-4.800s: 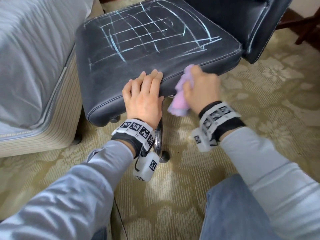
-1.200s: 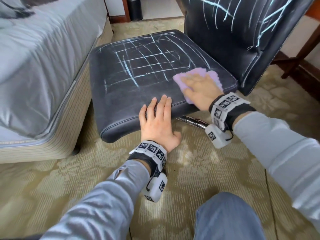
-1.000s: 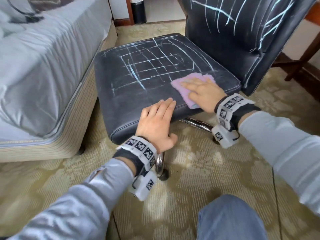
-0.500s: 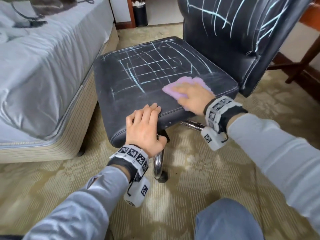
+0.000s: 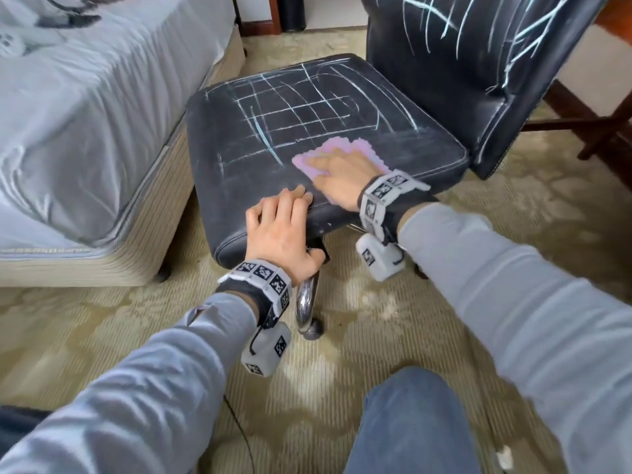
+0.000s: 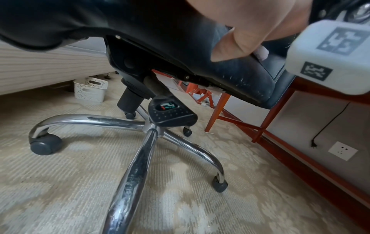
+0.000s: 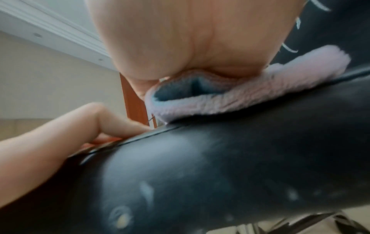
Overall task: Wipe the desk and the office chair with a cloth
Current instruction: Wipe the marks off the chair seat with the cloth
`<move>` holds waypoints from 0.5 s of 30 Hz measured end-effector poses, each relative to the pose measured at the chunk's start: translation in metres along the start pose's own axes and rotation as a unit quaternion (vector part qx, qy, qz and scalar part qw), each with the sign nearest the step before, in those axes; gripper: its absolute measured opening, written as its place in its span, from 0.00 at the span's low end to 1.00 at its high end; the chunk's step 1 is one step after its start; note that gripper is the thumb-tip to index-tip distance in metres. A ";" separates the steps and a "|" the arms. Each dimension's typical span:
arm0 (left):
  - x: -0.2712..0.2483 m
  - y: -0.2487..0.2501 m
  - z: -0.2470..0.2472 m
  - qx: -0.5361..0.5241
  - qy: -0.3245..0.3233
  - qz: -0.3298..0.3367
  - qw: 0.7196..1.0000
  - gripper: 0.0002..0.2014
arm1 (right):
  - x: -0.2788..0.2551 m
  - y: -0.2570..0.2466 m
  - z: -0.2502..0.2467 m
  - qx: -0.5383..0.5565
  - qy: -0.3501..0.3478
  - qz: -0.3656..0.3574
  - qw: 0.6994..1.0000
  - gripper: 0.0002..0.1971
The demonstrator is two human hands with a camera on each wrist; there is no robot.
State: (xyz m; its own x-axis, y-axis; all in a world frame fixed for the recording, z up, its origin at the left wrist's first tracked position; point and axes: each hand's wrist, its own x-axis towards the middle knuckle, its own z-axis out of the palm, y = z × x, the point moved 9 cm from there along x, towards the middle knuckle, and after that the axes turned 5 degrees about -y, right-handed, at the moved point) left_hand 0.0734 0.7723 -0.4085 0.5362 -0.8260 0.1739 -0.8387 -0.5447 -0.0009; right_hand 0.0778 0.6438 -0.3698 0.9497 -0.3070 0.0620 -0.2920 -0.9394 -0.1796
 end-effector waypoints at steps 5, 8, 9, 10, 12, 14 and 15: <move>-0.002 0.011 -0.006 0.009 -0.013 -0.002 1.000 0.43 | -0.008 0.086 -0.009 -0.027 -0.006 0.133 0.991 0.11; 0.004 0.031 -0.007 0.012 -0.016 0.027 0.999 0.46 | -0.027 0.121 -0.026 -0.085 0.022 0.151 0.985 0.18; 0.008 0.041 -0.003 0.015 -0.031 0.049 0.998 0.48 | -0.031 0.126 -0.032 -0.084 0.025 0.157 0.984 0.18; 0.014 0.052 0.002 0.016 -0.048 0.072 0.996 0.51 | -0.032 0.125 -0.034 -0.082 0.030 0.163 0.983 0.15; 0.024 0.068 0.011 0.016 -0.070 0.095 0.993 0.55 | -0.029 0.107 -0.035 -0.074 0.061 0.145 0.985 0.10; 0.029 0.071 0.015 0.019 -0.067 0.082 0.994 0.56 | -0.025 0.070 -0.021 -0.062 0.059 0.061 0.994 0.12; 0.033 0.073 0.017 0.023 -0.061 0.075 0.995 0.57 | -0.023 0.060 -0.016 -0.098 0.056 0.009 0.994 0.15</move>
State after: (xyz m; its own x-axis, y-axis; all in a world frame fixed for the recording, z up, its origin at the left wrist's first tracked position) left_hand 0.0315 0.7025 -0.4194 0.4153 -0.9085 0.0466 -0.9064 -0.4176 -0.0638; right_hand 0.0364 0.5917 -0.3661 0.9288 -0.3286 0.1711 -0.3355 -0.9420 0.0118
